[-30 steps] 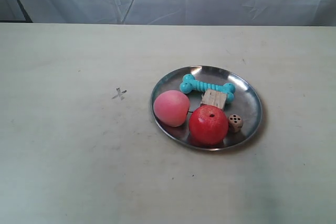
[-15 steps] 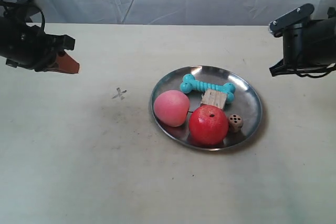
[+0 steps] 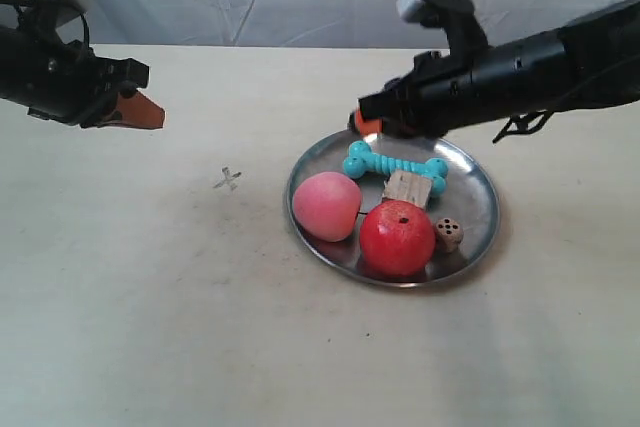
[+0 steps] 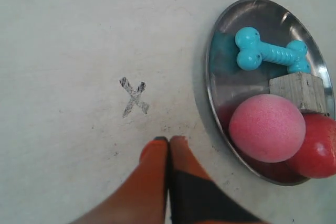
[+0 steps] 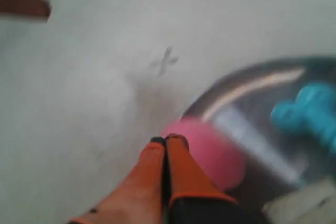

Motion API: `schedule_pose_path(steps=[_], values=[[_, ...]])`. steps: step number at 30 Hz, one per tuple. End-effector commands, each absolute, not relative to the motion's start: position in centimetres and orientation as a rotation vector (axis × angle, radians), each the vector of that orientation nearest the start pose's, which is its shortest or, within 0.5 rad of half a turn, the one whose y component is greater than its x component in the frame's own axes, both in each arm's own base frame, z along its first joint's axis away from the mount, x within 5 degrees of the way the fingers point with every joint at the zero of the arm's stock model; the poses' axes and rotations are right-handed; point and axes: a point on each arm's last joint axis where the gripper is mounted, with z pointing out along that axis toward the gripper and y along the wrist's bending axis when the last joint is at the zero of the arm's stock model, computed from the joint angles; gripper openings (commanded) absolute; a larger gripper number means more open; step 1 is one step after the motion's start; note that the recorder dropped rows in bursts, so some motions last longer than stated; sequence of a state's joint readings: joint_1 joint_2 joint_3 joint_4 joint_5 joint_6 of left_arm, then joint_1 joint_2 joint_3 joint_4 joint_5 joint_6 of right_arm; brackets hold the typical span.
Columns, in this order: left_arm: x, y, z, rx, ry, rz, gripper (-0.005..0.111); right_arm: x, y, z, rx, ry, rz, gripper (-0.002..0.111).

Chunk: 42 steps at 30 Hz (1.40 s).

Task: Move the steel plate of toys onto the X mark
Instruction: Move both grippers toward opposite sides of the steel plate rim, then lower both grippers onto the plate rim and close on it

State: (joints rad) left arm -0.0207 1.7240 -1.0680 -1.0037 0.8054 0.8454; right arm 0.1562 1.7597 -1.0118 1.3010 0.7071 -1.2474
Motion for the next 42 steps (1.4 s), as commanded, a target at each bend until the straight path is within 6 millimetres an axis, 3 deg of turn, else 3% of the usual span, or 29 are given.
schedule_pose_path(steps=[1,5,10,14,16,19,22,24,27,30,36,42], values=[[33.6,-6.5,21.7,0.293,2.523,-0.874,0.0,30.1,9.4,18.2,-0.661,2.803,0.799,-0.001],[33.1,-8.3,21.5,0.373,2.544,-0.928,0.0,29.5,7.4,17.4,-0.461,3.042,0.497,-0.001],[33.2,-11.6,20.1,0.469,2.562,-0.919,0.0,29.8,6.9,18.5,-0.257,3.009,0.408,-0.001],[35.2,-12.9,18.6,0.454,2.62,-0.932,0.0,30.1,6.7,19.1,-0.191,2.955,0.373,0.003],[36.7,-12.9,17.7,0.432,2.685,-0.905,0.0,30.2,6.5,19.0,-0.173,2.96,0.329,0.013],[38.4,-13.0,16.7,0.457,2.789,-0.881,0.002,30.3,5.9,18.9,-0.153,2.961,0.235,0.038],[39.5,-13.6,16.3,0.506,2.837,-0.953,0.014,30.5,5.3,18.9,-0.152,2.954,0.147,0.063],[40.6,-14.0,16.2,0.479,2.816,-0.989,0.024,30.6,4.9,18.9,-0.144,2.946,0.132,0.069],[41.7,-14.2,15.9,0.434,2.814,-0.996,0.041,30.9,3.8,18.9,-0.067,2.928,0.145,0.069],[42.2,-14.4,15.5,0.433,2.827,-1.013,0.049,31.3,2.2,18.9,0.033,2.906,0.157,0.069],[42.2,-15.8,13.5,0.46,2.844,-1.005,0.05,32.0,0.0,17.4,0.23,2.907,0.267,0.069],[42.2,-17.8,13.3,0.494,2.799,-0.987,0.05,32.8,0.7,14.8,0.226,2.932,0.412,0.069]])
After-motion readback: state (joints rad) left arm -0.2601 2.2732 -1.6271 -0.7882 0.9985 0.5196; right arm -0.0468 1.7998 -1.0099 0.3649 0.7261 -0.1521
